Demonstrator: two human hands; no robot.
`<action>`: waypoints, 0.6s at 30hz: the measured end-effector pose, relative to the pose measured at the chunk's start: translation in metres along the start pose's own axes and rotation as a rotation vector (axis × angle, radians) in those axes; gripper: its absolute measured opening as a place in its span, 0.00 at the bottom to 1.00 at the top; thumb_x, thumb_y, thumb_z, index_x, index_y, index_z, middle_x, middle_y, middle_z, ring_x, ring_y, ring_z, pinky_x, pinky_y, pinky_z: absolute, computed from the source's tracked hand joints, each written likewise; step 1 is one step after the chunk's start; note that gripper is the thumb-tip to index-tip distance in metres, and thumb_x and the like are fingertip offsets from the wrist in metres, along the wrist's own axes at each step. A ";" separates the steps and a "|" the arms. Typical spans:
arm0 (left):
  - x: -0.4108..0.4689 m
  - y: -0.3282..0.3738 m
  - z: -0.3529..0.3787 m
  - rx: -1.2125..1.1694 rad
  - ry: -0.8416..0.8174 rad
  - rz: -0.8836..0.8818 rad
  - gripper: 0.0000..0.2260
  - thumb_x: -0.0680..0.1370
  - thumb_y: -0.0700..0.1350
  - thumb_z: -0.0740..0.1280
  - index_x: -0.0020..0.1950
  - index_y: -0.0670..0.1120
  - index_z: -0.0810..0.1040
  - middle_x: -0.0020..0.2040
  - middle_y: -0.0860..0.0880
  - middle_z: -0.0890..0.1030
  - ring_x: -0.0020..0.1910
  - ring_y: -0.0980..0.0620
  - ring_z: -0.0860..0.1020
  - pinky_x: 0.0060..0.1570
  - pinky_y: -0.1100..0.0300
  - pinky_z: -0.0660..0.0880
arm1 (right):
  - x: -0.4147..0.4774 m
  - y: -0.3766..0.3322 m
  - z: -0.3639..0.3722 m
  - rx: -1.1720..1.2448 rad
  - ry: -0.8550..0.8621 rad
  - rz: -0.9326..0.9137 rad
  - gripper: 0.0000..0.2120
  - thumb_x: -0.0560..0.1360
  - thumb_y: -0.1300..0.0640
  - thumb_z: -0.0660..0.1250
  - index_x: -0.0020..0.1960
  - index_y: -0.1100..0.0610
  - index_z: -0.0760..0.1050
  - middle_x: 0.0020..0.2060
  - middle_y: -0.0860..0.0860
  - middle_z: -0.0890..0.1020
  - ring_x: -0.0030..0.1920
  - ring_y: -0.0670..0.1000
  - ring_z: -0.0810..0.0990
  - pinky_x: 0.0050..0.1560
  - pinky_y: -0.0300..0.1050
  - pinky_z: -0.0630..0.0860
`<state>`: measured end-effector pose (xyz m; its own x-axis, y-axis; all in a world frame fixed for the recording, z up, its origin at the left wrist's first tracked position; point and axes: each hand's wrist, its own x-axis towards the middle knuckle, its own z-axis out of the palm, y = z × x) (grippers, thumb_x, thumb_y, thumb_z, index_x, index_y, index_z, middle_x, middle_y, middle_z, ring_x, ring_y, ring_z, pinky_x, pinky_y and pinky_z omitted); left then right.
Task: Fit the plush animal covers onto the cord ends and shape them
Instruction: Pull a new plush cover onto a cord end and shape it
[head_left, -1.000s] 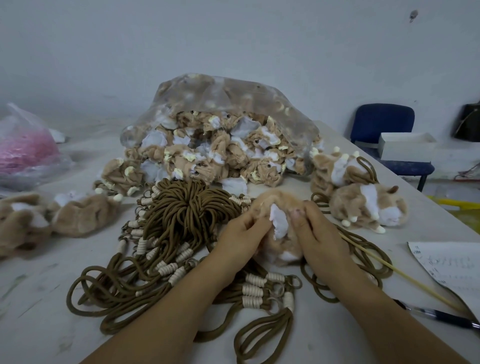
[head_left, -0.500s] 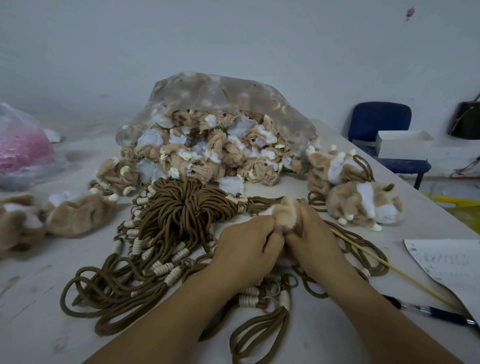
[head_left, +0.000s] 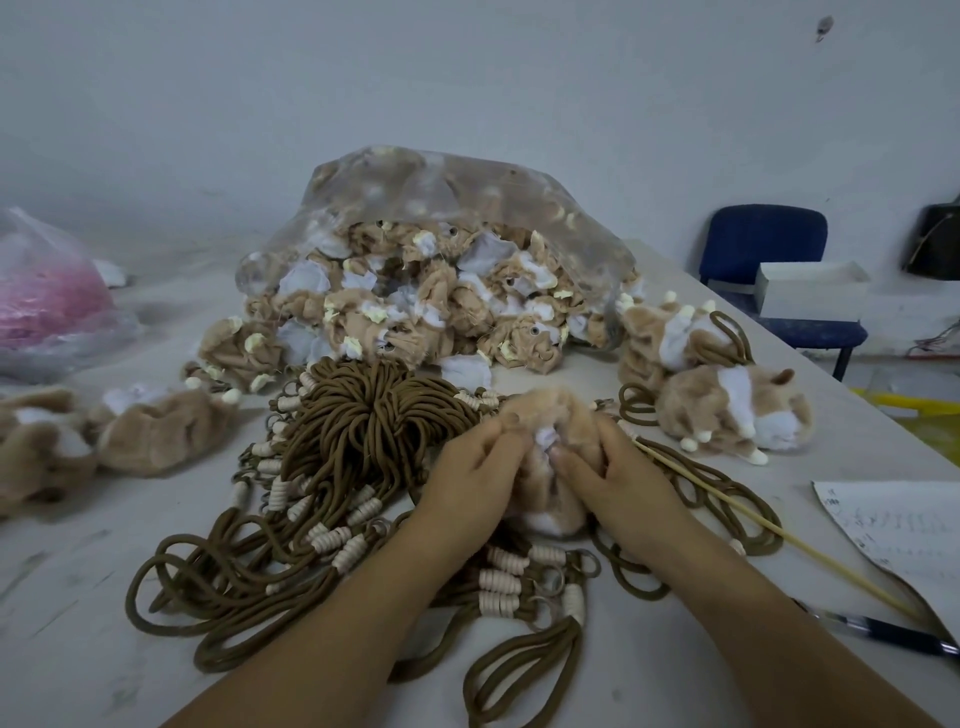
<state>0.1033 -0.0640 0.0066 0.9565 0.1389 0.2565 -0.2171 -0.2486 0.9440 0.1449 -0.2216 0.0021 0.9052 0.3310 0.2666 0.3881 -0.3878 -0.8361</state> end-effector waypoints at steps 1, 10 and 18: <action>-0.002 0.001 0.001 0.111 -0.029 0.071 0.13 0.75 0.53 0.59 0.30 0.55 0.74 0.28 0.57 0.75 0.30 0.59 0.73 0.35 0.61 0.70 | 0.000 0.000 0.001 -0.028 -0.011 -0.019 0.07 0.77 0.50 0.65 0.52 0.41 0.69 0.47 0.40 0.77 0.46 0.30 0.74 0.40 0.23 0.68; -0.007 0.004 0.010 0.265 -0.027 0.201 0.17 0.78 0.54 0.58 0.33 0.47 0.72 0.32 0.48 0.77 0.33 0.50 0.76 0.39 0.46 0.74 | 0.000 -0.002 0.000 -0.060 0.162 0.005 0.07 0.77 0.54 0.64 0.48 0.59 0.72 0.43 0.56 0.77 0.40 0.48 0.75 0.35 0.33 0.68; -0.003 -0.002 0.010 0.422 0.148 0.368 0.08 0.78 0.58 0.61 0.46 0.56 0.73 0.43 0.57 0.74 0.42 0.60 0.75 0.40 0.59 0.74 | -0.002 -0.004 -0.003 0.057 0.160 0.012 0.09 0.77 0.48 0.65 0.48 0.54 0.74 0.47 0.52 0.77 0.42 0.43 0.76 0.35 0.29 0.71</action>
<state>0.1027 -0.0730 0.0015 0.7886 0.0964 0.6073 -0.4046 -0.6625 0.6304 0.1420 -0.2239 0.0062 0.9274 0.1838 0.3257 0.3709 -0.3400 -0.8642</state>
